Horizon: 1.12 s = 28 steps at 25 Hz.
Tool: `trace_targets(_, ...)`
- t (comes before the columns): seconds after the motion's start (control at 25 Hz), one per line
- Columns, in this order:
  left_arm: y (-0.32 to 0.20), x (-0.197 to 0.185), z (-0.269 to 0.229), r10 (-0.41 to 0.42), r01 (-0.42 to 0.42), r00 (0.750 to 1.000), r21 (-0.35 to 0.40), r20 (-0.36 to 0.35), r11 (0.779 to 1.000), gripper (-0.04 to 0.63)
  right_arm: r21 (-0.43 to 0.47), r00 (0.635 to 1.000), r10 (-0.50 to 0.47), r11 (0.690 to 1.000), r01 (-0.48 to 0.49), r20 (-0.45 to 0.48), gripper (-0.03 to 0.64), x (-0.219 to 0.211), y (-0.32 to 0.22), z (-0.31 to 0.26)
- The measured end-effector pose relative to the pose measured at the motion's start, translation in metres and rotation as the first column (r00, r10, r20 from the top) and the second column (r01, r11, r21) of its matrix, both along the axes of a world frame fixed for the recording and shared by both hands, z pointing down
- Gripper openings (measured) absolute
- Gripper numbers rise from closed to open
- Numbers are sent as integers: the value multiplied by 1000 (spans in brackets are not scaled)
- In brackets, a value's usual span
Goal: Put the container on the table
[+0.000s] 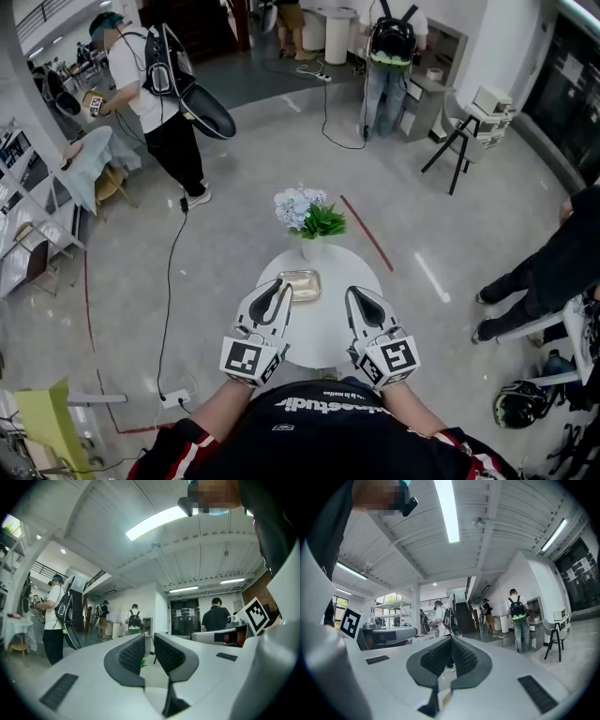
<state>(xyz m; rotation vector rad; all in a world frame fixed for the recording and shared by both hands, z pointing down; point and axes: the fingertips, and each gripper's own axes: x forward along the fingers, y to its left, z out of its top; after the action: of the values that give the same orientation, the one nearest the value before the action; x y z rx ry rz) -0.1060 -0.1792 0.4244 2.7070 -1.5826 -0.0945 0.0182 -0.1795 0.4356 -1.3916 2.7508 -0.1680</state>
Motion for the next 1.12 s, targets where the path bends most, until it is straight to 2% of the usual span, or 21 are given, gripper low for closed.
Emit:
trace_targets(0.16, 2, 3, -2, 6, -6, 1000, 12, 21, 1000, 60, -1, 1000, 5, 1000, -5, -1, 15, 2, -2, -2)
trace_targets(0.48, 5, 6, -2, 22, -22, 1000, -2, 5, 1000, 40, 5, 1000, 8, 1000, -8, 3, 15, 0, -1, -5)
trace_targets(0.84, 5, 10, 3, 44, -44, 999, -9, 19, 999, 29, 2, 1000, 20, 1000, -20, 1, 15, 2, -3, -4)
trace_targets(1.12, 4, 7, 6, 29, -29, 1000, -12, 10, 999, 28, 8, 1000, 29, 1000, -29, -7, 15, 2, -5, -3)
